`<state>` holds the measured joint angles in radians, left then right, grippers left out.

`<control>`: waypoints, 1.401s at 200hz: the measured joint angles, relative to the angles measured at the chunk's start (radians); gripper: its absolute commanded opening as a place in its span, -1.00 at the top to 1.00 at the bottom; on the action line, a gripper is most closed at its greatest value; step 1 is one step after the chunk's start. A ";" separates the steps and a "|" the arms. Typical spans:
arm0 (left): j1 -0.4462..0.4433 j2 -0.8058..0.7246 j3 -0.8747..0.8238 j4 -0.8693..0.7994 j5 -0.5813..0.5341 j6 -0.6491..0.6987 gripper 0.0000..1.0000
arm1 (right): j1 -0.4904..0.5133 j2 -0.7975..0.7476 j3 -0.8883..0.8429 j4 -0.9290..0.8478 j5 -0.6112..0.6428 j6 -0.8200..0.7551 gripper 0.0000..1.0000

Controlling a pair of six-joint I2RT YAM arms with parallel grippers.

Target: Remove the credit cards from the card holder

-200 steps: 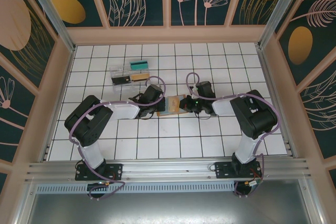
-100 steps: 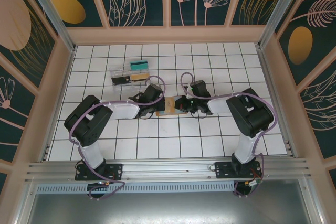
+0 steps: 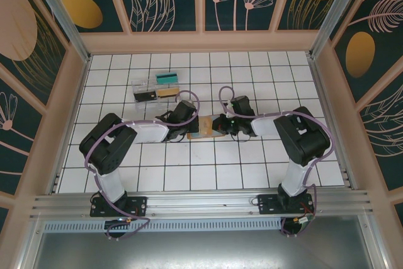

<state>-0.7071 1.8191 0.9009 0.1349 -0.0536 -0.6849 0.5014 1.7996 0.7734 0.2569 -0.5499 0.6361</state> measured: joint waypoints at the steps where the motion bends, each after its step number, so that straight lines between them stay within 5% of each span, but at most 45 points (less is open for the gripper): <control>1: 0.000 0.000 0.000 0.000 0.000 0.000 1.00 | -0.001 0.000 0.000 0.000 0.000 0.000 1.00; 280: 0.000 0.005 -0.001 0.019 0.000 0.000 1.00 | -0.148 -0.025 -0.057 0.047 -0.172 -0.024 1.00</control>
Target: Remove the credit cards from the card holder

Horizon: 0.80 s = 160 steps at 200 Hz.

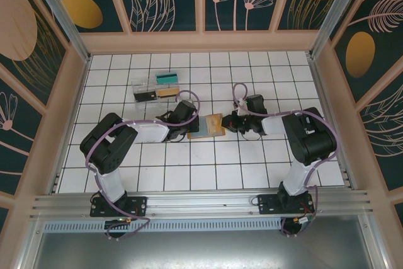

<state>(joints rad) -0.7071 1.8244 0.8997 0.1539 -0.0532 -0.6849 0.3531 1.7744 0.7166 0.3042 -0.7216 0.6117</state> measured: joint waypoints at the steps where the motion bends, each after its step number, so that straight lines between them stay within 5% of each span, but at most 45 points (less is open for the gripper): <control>1: 0.000 0.000 0.000 0.000 0.000 0.000 1.00 | 0.000 0.000 0.000 0.000 0.000 0.000 1.00; 46: 0.000 0.000 0.000 0.000 0.000 0.000 1.00 | 0.008 0.001 0.002 0.003 -0.011 -0.005 0.56; 80: 0.000 0.000 0.000 0.000 0.000 0.000 1.00 | 0.037 0.028 0.016 0.006 -0.013 -0.004 0.46; 131: 0.001 0.000 0.000 0.000 0.000 0.000 1.00 | 0.042 0.044 0.025 0.020 -0.020 0.000 0.50; 160: 0.004 0.000 0.000 0.000 0.000 0.000 1.00 | 0.043 0.059 0.027 0.033 -0.019 0.008 0.73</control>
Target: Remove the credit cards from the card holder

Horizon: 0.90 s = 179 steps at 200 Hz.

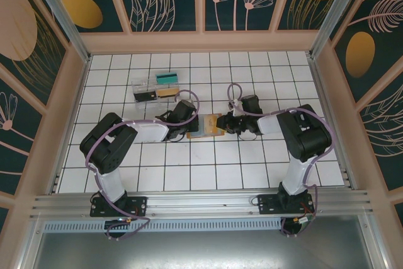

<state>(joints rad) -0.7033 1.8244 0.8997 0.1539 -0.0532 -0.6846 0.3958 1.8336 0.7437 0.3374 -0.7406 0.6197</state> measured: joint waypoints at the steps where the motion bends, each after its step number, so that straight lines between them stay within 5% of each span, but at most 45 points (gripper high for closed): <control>1: 0.000 0.000 0.000 0.000 0.000 0.000 1.00 | 0.000 0.000 0.000 0.000 0.000 -0.001 0.74; 25: 0.000 0.000 0.000 0.000 0.000 0.000 1.00 | 0.004 0.011 0.001 0.010 -0.001 0.014 1.00; 179: 0.000 0.000 0.000 0.000 0.000 0.000 1.00 | -0.110 -0.058 -0.081 0.000 0.010 -0.011 1.00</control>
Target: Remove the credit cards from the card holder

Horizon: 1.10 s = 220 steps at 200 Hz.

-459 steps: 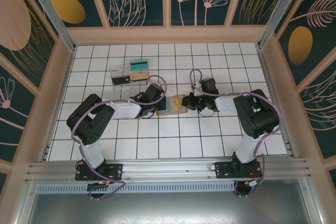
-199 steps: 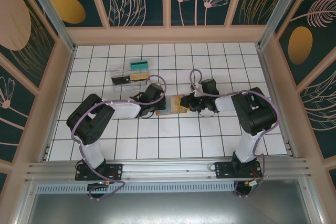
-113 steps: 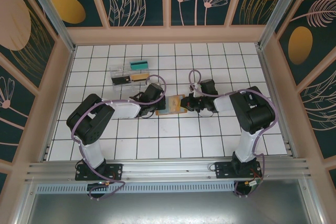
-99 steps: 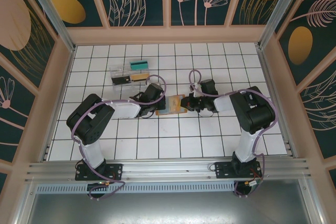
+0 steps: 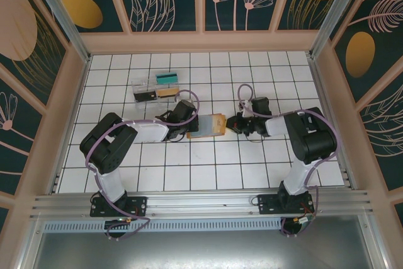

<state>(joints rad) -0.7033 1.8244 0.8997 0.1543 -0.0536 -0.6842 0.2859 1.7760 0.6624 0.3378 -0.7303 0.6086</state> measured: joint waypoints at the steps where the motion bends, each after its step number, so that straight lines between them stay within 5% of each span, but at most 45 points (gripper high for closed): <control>1: 0.000 0.000 0.000 0.000 0.000 0.000 1.00 | -0.001 0.000 -0.001 0.000 0.000 0.000 1.00; 53: 0.000 -0.003 -0.005 0.006 0.000 0.000 1.00 | -0.035 -0.122 -0.057 -0.001 0.000 0.000 1.00; 96: 0.000 -0.066 -0.024 -0.038 -0.003 -0.024 -0.04 | -0.035 -0.272 -0.070 -0.003 -0.001 0.000 1.00; 130: 0.001 -0.211 -0.061 -0.045 -0.008 -0.061 -0.30 | -0.021 -0.363 -0.076 0.002 0.000 0.000 1.00; 168: 0.001 -0.353 -0.156 0.076 0.064 -0.117 -0.24 | 0.043 -0.436 -0.088 0.026 0.000 -0.004 1.00; 220: 0.024 -0.408 -0.256 0.291 0.262 -0.192 0.24 | 0.101 -0.456 -0.091 0.128 -0.026 0.000 1.00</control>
<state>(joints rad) -0.6792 1.4162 0.6441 0.4450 0.2089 -0.8757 0.3870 1.3201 0.5716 0.4656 -0.7567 0.6090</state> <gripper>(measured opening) 0.406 0.052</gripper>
